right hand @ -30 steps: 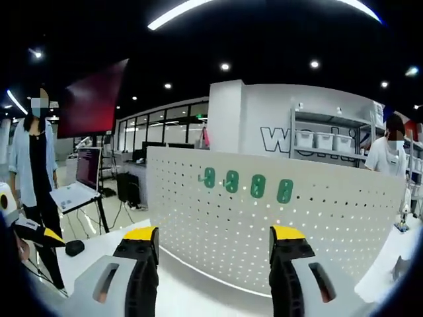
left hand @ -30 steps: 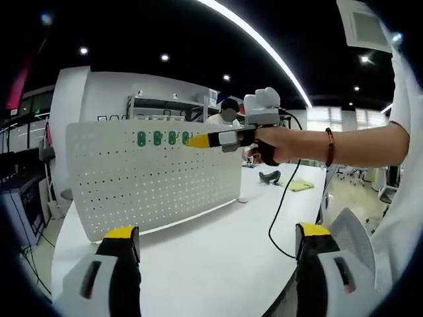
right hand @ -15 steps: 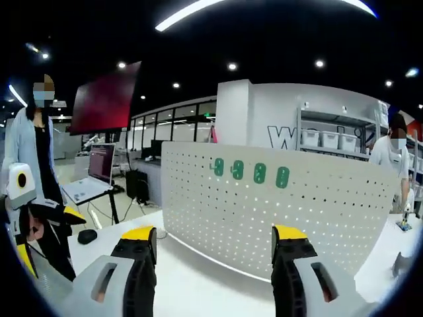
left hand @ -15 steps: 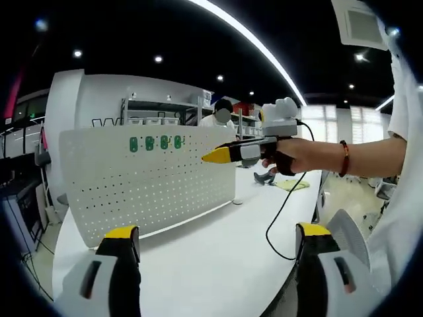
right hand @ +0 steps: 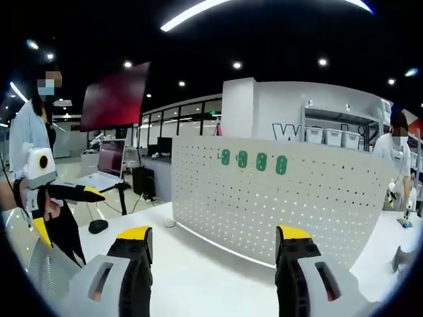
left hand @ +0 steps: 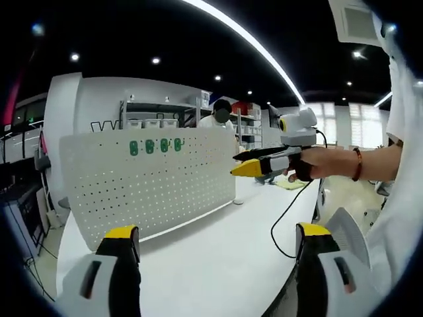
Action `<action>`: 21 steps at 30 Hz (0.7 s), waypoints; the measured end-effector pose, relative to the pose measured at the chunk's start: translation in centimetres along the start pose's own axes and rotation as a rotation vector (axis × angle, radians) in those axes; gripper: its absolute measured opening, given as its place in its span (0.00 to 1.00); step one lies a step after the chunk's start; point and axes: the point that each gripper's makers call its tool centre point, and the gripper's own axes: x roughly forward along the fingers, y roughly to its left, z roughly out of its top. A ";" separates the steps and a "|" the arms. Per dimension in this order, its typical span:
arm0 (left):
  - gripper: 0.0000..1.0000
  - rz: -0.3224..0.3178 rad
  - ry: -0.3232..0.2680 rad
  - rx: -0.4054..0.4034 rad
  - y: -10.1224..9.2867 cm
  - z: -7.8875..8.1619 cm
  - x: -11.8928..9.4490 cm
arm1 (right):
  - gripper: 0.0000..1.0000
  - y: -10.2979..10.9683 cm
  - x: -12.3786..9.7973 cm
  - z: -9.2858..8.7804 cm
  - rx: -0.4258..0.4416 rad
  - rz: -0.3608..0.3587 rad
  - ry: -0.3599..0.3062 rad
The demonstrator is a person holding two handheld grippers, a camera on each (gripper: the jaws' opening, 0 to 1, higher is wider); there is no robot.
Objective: Insert the hook assembly into the mounting plate slot until the hook locks in place.
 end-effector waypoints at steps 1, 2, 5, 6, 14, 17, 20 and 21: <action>1.00 0.001 0.000 0.000 0.0 0.0 -0.1 | 0.79 0.2 -0.5 0.0 -0.003 0.006 -0.005; 1.00 0.004 -0.005 -0.003 0.1 0.0 -0.2 | 0.79 0.3 -0.7 -0.1 -0.007 0.009 -0.002; 1.00 0.007 -0.012 -0.005 0.2 0.2 -0.4 | 0.80 0.4 -1.6 -0.5 0.012 0.020 -0.001; 1.00 0.008 -0.013 -0.005 0.2 0.2 -0.5 | 0.81 0.4 -1.8 -0.6 0.016 0.024 0.007; 1.00 -0.007 -0.022 0.012 0.1 0.7 -0.6 | 0.82 0.6 -3.6 -0.2 -0.019 0.030 0.000; 1.00 -0.004 -0.025 0.009 0.2 0.7 -0.6 | 0.83 0.9 -4.2 -0.8 -0.032 0.037 0.007; 1.00 -0.008 -0.018 0.010 0.3 0.3 -0.6 | 0.84 0.9 -4.8 -1.5 -0.038 0.032 0.020; 1.00 -0.008 -0.018 0.010 0.3 0.2 -0.6 | 0.84 0.9 -5.0 -1.7 -0.033 0.033 0.025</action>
